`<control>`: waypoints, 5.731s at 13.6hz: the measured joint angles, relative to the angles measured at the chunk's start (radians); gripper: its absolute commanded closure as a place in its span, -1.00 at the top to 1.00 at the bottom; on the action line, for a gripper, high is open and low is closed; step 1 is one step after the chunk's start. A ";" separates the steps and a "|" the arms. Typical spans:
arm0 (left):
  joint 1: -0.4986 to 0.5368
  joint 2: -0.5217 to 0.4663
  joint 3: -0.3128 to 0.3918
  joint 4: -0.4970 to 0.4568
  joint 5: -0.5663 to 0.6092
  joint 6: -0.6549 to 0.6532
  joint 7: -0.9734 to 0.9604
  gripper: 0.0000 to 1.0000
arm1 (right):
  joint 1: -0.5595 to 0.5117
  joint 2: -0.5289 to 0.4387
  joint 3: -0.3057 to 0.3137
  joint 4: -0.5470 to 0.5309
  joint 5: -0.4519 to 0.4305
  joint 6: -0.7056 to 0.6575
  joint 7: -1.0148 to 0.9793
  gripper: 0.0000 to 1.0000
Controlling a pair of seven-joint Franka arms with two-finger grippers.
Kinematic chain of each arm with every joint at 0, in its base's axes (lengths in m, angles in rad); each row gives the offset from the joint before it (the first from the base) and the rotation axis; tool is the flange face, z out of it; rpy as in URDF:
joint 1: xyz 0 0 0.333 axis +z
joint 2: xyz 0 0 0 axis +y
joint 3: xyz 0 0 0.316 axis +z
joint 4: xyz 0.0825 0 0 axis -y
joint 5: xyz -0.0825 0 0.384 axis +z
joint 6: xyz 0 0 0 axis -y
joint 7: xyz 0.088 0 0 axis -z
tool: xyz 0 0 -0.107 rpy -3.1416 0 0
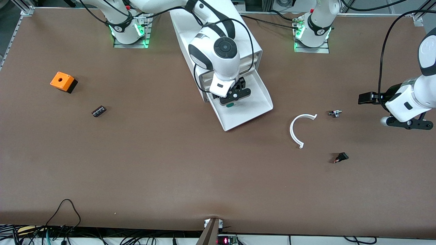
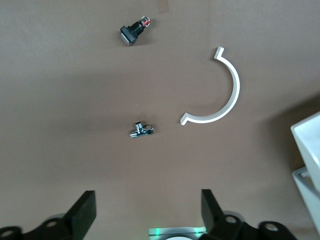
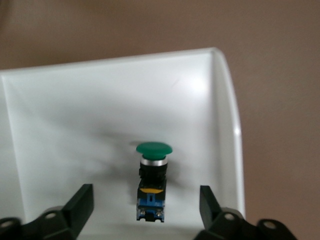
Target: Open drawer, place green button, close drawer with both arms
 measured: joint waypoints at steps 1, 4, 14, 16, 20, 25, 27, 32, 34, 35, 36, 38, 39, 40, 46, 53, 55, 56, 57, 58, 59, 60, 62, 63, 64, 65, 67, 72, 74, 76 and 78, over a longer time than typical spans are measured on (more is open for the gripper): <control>-0.030 0.002 -0.001 0.000 0.000 0.000 -0.084 0.01 | -0.019 -0.015 -0.002 0.019 0.000 -0.015 0.000 1.00; -0.161 0.027 -0.005 -0.001 -0.001 0.000 -0.303 -0.82 | -0.108 -0.086 -0.009 0.050 0.000 -0.064 -0.004 1.00; -0.355 0.283 -0.008 0.060 -0.154 0.320 -0.655 1.00 | -0.430 -0.357 -0.122 0.015 0.139 -0.361 -0.458 1.00; -0.374 0.334 -0.008 0.060 -0.155 0.402 -0.713 1.00 | -0.431 -0.466 -0.203 -0.094 0.168 -0.369 -0.558 1.00; -0.406 0.403 -0.008 0.041 -0.156 0.487 -0.800 0.99 | -0.435 -0.691 -0.341 -0.345 0.176 -0.351 -0.737 1.00; -0.483 0.427 -0.008 -0.051 -0.156 0.601 -0.878 0.99 | -0.502 -0.738 -0.390 -0.395 0.176 -0.339 -0.847 1.00; -0.507 0.432 -0.008 -0.057 -0.156 0.606 -0.921 0.98 | -0.576 -0.724 -0.330 -0.380 0.176 -0.330 -0.851 1.00; -0.592 0.433 -0.007 -0.065 -0.155 0.608 -1.047 0.99 | -0.650 -0.696 -0.237 -0.346 0.173 -0.337 -0.850 1.00; -0.617 0.431 -0.008 -0.068 -0.155 0.598 -1.070 0.99 | -0.650 -0.694 -0.228 -0.343 0.161 -0.337 -0.850 1.00; -0.624 0.426 -0.012 -0.074 -0.156 0.593 -1.072 0.99 | -0.650 -0.694 -0.225 -0.341 0.153 -0.337 -0.850 1.00; -0.626 0.418 -0.021 -0.082 -0.156 0.588 -1.074 0.99 | -0.650 -0.694 -0.225 -0.340 0.150 -0.337 -0.850 1.00; -0.627 0.393 -0.047 -0.112 -0.158 0.583 -1.083 0.99 | -0.650 -0.694 -0.225 -0.338 0.143 -0.337 -0.850 1.00; -0.627 0.379 -0.063 -0.131 -0.158 0.583 -1.096 0.99 | -0.650 -0.694 -0.225 -0.334 0.142 -0.337 -0.850 1.00; -0.628 0.367 -0.079 -0.147 -0.159 0.583 -1.115 0.99 | -0.651 -0.693 -0.225 -0.321 0.141 -0.337 -0.850 1.00; -0.633 0.352 -0.180 -0.185 -0.159 0.583 -1.187 0.99 | -0.666 -0.665 -0.246 -0.277 0.141 -0.348 -0.850 1.00; -0.621 0.353 -0.209 -0.194 -0.159 0.561 -1.157 0.99 | -0.653 -0.644 -0.229 -0.258 0.140 -0.345 -0.850 1.00; -0.542 0.351 -0.206 -0.187 -0.159 0.530 -1.038 0.99 | -0.652 -0.643 -0.230 -0.258 0.140 -0.346 -0.850 1.00; -0.471 0.349 -0.205 -0.178 -0.159 0.509 -0.940 0.99 | -0.652 -0.643 -0.230 -0.258 0.140 -0.346 -0.850 1.00; -0.390 0.342 -0.205 -0.166 -0.159 0.482 -0.833 0.99 | -0.649 -0.642 -0.229 -0.258 0.140 -0.346 -0.850 1.00; -0.314 0.332 -0.204 -0.153 -0.159 0.454 -0.738 0.99 | -0.645 -0.642 -0.229 -0.258 0.140 -0.346 -0.850 1.00; -0.251 0.319 -0.204 -0.138 -0.156 0.419 -0.660 0.99 | -0.641 -0.642 -0.229 -0.258 0.140 -0.346 -0.850 1.00; -0.206 0.302 -0.203 -0.121 -0.136 0.381 -0.599 0.99 | -0.638 -0.642 -0.229 -0.258 0.140 -0.346 -0.850 1.00; -0.157 0.266 -0.204 -0.089 -0.039 0.308 -0.525 0.99 | -0.637 -0.642 -0.229 -0.258 0.140 -0.346 -0.850 1.00; -0.137 0.246 -0.204 -0.080 -0.008 0.282 -0.489 0.99 | -0.637 -0.642 -0.229 -0.258 0.140 -0.346 -0.850 1.00; -0.113 0.223 -0.204 -0.075 0.004 0.259 -0.447 0.99 | -0.637 -0.642 -0.229 -0.258 0.140 -0.346 -0.850 1.00; -0.086 0.200 -0.203 -0.071 0.007 0.241 -0.403 0.99 | -0.637 -0.642 -0.229 -0.258 0.140 -0.346 -0.850 1.00; -0.031 0.143 -0.201 -0.067 0.008 0.207 -0.332 1.00 | -0.636 -0.642 -0.229 -0.258 0.140 -0.346 -0.850 1.00; 0.009 -0.025 -0.077 -0.054 0.010 0.172 -0.063 1.00 | -0.636 -0.642 -0.229 -0.257 0.140 -0.346 -0.850 1.00; -0.015 -0.063 0.046 -0.054 0.010 0.170 0.084 1.00 | -0.636 -0.642 -0.229 -0.256 0.140 -0.346 -0.850 1.00; -0.064 -0.087 0.149 -0.054 0.010 0.169 0.140 1.00 | -0.636 -0.642 -0.229 -0.256 0.140 -0.346 -0.850 1.00; -0.115 -0.113 0.206 -0.054 0.009 0.144 0.139 1.00 | -0.636 -0.642 -0.229 -0.255 0.140 -0.346 -0.850 1.00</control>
